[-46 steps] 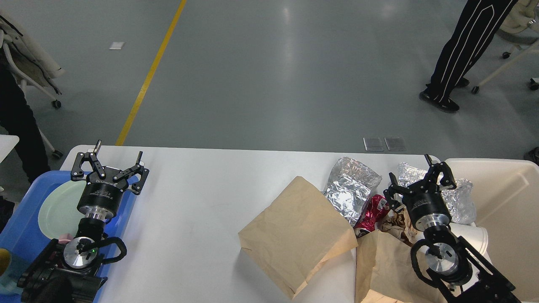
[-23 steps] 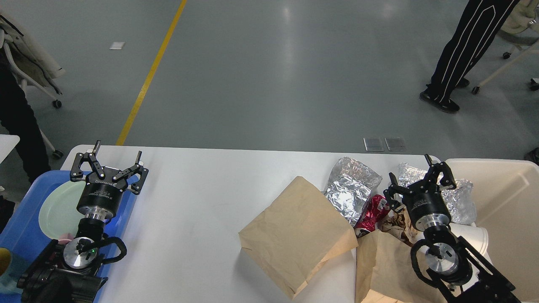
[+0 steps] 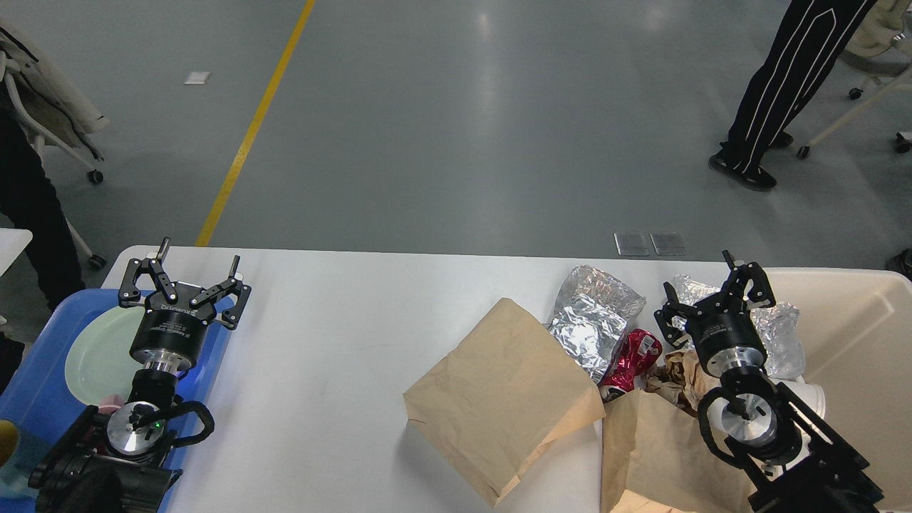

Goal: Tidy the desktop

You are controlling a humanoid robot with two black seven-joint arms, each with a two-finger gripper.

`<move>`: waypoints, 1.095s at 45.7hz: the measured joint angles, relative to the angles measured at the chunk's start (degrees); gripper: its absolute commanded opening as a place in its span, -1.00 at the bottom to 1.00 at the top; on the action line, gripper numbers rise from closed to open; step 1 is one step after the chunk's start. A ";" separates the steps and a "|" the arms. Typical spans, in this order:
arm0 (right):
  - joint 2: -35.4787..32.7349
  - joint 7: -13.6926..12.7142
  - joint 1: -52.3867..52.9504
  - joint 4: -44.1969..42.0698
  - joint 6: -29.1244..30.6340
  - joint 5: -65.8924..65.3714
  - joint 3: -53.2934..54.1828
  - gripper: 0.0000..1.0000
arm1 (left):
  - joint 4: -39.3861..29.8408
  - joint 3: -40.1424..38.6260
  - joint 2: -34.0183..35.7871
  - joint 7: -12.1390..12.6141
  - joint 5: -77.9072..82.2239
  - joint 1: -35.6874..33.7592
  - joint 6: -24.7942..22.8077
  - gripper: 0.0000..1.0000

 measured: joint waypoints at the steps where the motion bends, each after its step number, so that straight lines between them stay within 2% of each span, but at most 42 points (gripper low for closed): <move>1: -0.09 0.00 0.74 -0.83 0.00 0.30 -0.01 1.00 | 0.00 0.00 0.00 0.00 0.00 0.00 0.00 0.93; 18: -9.01 0.24 3.04 -1.99 -0.03 4.20 1.13 1.00 | 0.00 0.00 -0.08 0.00 0.00 0.00 0.00 0.93; 42: -9.67 -0.15 0.86 -1.84 0.05 4.44 0.23 1.00 | -0.04 0.00 -0.10 0.00 0.00 0.00 0.00 0.93; 50: -9.74 -0.55 0.76 -0.78 4.26 4.60 -2.84 1.00 | -0.04 0.00 -0.10 0.00 0.00 0.00 0.00 0.93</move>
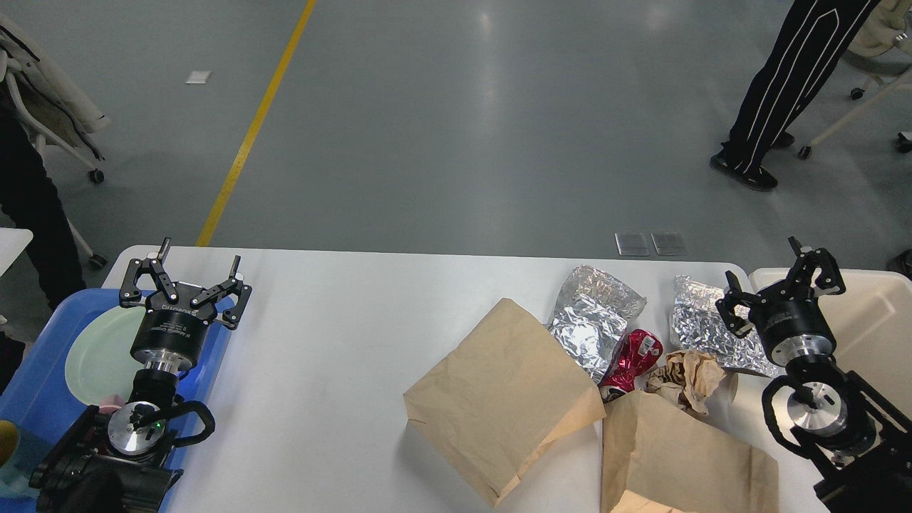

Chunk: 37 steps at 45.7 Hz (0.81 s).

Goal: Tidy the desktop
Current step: 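Raise the right gripper off the white box and swing it over the table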

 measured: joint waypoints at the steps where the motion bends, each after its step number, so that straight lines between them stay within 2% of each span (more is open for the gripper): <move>1: -0.01 0.00 0.12 0.11 0.42 0.00 -0.18 1.00 | 0.00 0.00 0.00 0.00 0.00 0.00 0.00 0.93; 16: -0.22 0.31 2.24 1.65 5.90 -0.16 -0.96 1.00 | 0.00 0.00 0.00 0.00 0.00 0.00 0.00 0.93; 37: -0.02 1.07 2.96 0.80 3.34 -0.23 -1.92 1.00 | 0.06 0.00 0.07 -0.01 0.00 0.00 0.00 0.93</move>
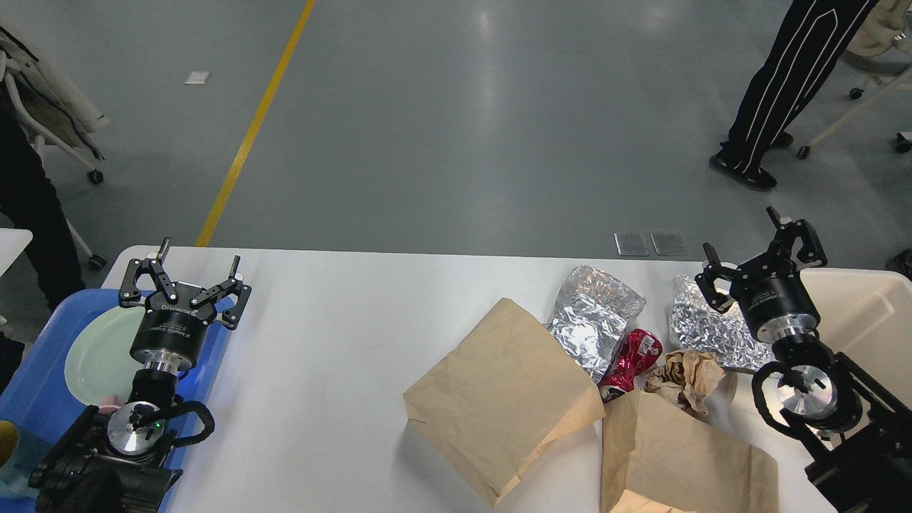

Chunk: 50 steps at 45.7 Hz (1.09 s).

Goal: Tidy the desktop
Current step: 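Raise the right gripper off the white box and swing it over the table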

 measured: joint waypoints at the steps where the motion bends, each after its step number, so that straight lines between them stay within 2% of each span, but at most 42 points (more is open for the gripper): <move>1: -0.05 0.00 0.02 0.00 0.01 0.01 -0.01 1.00 | 0.00 0.00 0.00 0.00 0.00 0.00 0.00 0.93; 7: -2.70 0.01 1.01 -0.52 0.73 0.24 -3.29 1.00 | 0.00 0.00 -0.01 -0.05 0.00 0.00 0.00 0.93; 11: -7.31 0.00 4.73 -0.63 1.24 0.32 -12.35 1.00 | 0.00 0.00 -0.05 -0.07 0.00 0.00 0.00 0.93; 20: -17.14 -0.19 21.56 -0.67 1.59 0.38 -44.22 1.00 | -0.03 0.00 -0.07 -0.07 0.00 0.00 0.00 0.93; 28: -20.42 -0.52 41.82 -0.43 3.91 1.09 -74.97 1.00 | -0.06 0.00 -0.07 -0.05 0.00 0.00 0.00 0.93; 34: -18.65 -0.57 57.95 0.58 9.22 1.25 -98.31 1.00 | -0.07 0.00 -0.07 0.00 0.00 0.00 0.00 0.93; 39: -14.29 -0.68 71.59 1.80 19.75 1.49 -116.08 1.00 | -0.07 0.00 -0.07 -0.01 0.00 0.00 0.00 0.93; 45: -6.06 -0.97 83.98 5.16 29.01 1.65 -129.86 1.00 | -0.07 0.00 -0.07 -0.01 0.00 0.00 0.00 0.93; 50: -1.33 -2.90 93.27 13.14 30.99 1.64 -135.03 1.00 | -0.07 0.00 -0.07 -0.06 0.00 0.00 0.00 0.93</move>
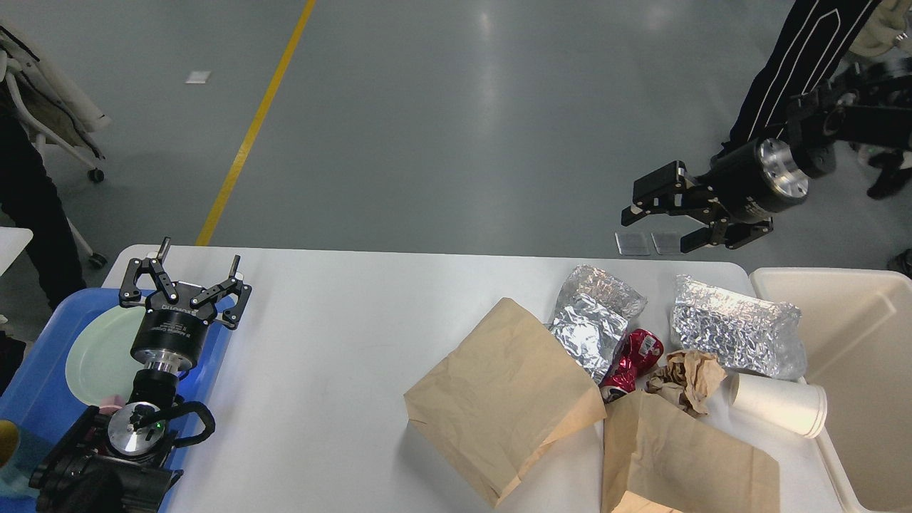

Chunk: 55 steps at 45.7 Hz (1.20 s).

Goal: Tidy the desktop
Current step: 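Raise the right gripper off the white box and swing it over the table, then lower the right gripper onto the small brown paper bag and grasp it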

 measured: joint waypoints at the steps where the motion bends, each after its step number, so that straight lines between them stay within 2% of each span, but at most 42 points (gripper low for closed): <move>1: 0.56 -0.95 1.70 1.77 0.17 0.04 -0.53 1.00 | 0.00 0.00 0.00 -0.01 0.00 0.00 0.00 0.93; 3: 1.71 -3.84 5.28 5.50 0.55 0.66 -1.35 1.00 | 0.01 0.00 0.01 -0.02 0.00 0.00 0.00 0.93; 6: 3.27 -9.55 9.72 9.83 1.17 3.17 -2.04 1.00 | 0.01 0.00 0.05 -0.02 0.00 0.00 0.00 0.93; 12: 4.30 -23.20 18.15 16.42 1.60 11.32 -3.82 1.00 | 0.09 0.00 0.09 -0.02 0.00 0.00 0.00 0.93; 15: 4.40 -27.81 22.42 20.54 1.44 14.29 -4.65 1.00 | 0.10 0.00 0.10 -0.02 0.00 0.00 0.00 0.93; 17: 4.41 -29.80 26.24 24.36 1.31 15.63 -5.05 1.00 | 0.10 0.00 0.10 -0.02 0.00 0.00 0.00 0.93; 24: 4.00 -31.14 32.88 31.37 0.95 17.64 -5.66 0.94 | 0.10 0.00 0.10 -0.02 0.00 0.00 0.00 0.93; 45: 3.21 -31.13 33.38 32.83 1.70 18.11 -6.71 0.95 | 0.01 0.00 0.00 0.06 0.00 0.00 0.01 0.93; 52: 2.28 -31.01 26.55 32.65 0.21 18.22 -5.49 0.95 | 0.01 0.00 0.00 0.07 0.00 0.00 0.01 0.93; 55: 2.22 -30.99 20.84 32.43 -3.08 18.12 -3.72 0.96 | 0.01 0.00 0.00 0.07 0.00 0.00 0.01 0.93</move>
